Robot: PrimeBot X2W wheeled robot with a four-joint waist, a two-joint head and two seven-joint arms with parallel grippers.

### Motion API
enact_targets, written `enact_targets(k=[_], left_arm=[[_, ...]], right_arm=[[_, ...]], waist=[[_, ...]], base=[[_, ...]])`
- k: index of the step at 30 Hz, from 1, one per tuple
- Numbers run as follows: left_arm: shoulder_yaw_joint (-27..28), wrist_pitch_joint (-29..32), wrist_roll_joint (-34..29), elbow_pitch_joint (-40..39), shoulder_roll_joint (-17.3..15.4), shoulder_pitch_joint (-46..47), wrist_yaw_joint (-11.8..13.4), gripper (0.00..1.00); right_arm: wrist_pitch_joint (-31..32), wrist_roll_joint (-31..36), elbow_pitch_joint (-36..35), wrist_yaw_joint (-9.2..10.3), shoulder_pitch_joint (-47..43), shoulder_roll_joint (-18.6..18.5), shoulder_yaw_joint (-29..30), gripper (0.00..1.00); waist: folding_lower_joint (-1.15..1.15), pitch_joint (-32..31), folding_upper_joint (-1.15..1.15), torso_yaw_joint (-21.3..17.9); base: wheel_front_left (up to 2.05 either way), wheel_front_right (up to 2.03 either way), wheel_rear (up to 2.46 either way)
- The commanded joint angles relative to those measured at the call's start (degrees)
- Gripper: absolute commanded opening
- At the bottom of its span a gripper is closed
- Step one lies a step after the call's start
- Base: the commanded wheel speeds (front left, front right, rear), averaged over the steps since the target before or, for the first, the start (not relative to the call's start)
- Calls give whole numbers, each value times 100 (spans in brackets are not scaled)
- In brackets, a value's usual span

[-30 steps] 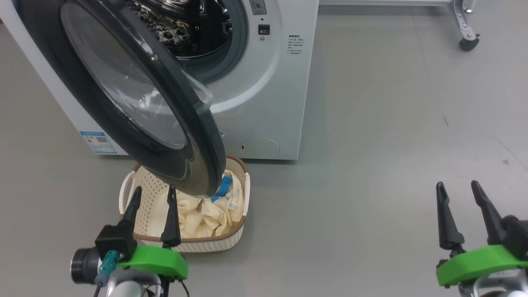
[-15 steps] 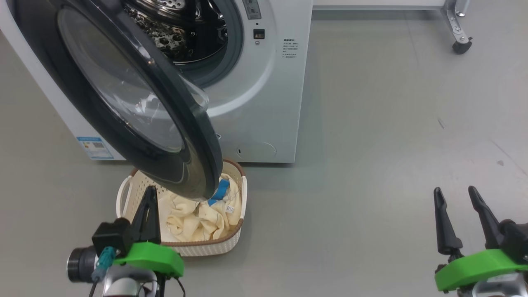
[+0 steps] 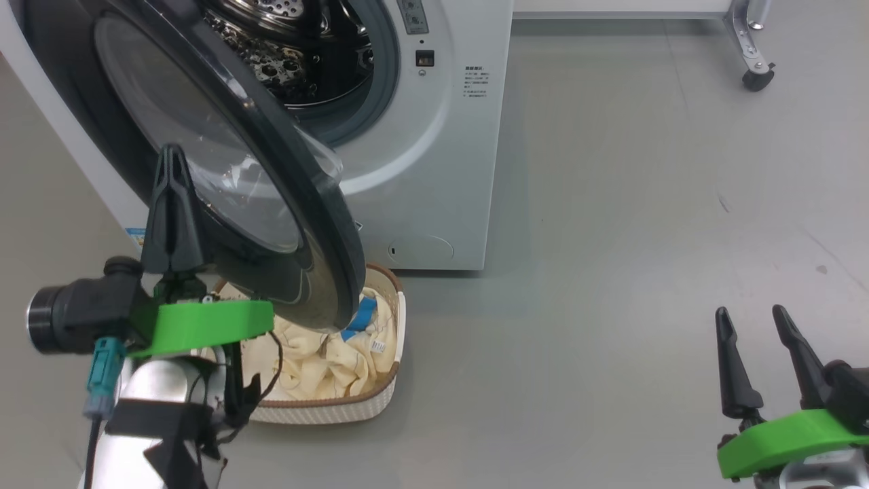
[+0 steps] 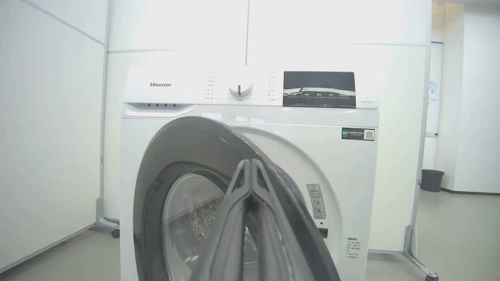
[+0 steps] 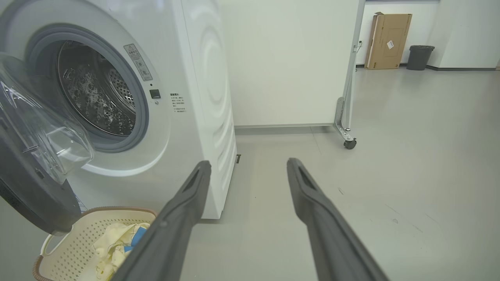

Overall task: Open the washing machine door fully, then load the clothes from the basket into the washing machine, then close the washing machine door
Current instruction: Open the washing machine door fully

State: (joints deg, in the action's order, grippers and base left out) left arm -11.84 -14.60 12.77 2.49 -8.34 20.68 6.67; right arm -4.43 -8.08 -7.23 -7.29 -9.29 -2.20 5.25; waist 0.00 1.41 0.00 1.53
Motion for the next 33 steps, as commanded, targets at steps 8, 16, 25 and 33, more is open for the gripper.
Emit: enact_targets(k=[8,16,25,33], left_arm=[[-539,392,-108,-1079,166,647,-159,0],[-1313,951,456,-536,465,780,-414,0],[-1844,1037,1328,730,543,1024,-231,0],[-1918,450,2131,2315,545,1540,262,0]], right_arm=[[11,9,-246,-20,200,-68,-103,100],[28,33,-220,-20,243,-68,-170,100],[51,18,-178,-20,281,-68,-222,100],[66,2,-141,-20,323,-68,-299,100]], waist=[[0,49,0,-109],[0,91,0,-219],[0,134,0,-329],[0,176,0,-446]], base=[[0,0,0],[0,0,0],[0,0,0],[0,0,0]])
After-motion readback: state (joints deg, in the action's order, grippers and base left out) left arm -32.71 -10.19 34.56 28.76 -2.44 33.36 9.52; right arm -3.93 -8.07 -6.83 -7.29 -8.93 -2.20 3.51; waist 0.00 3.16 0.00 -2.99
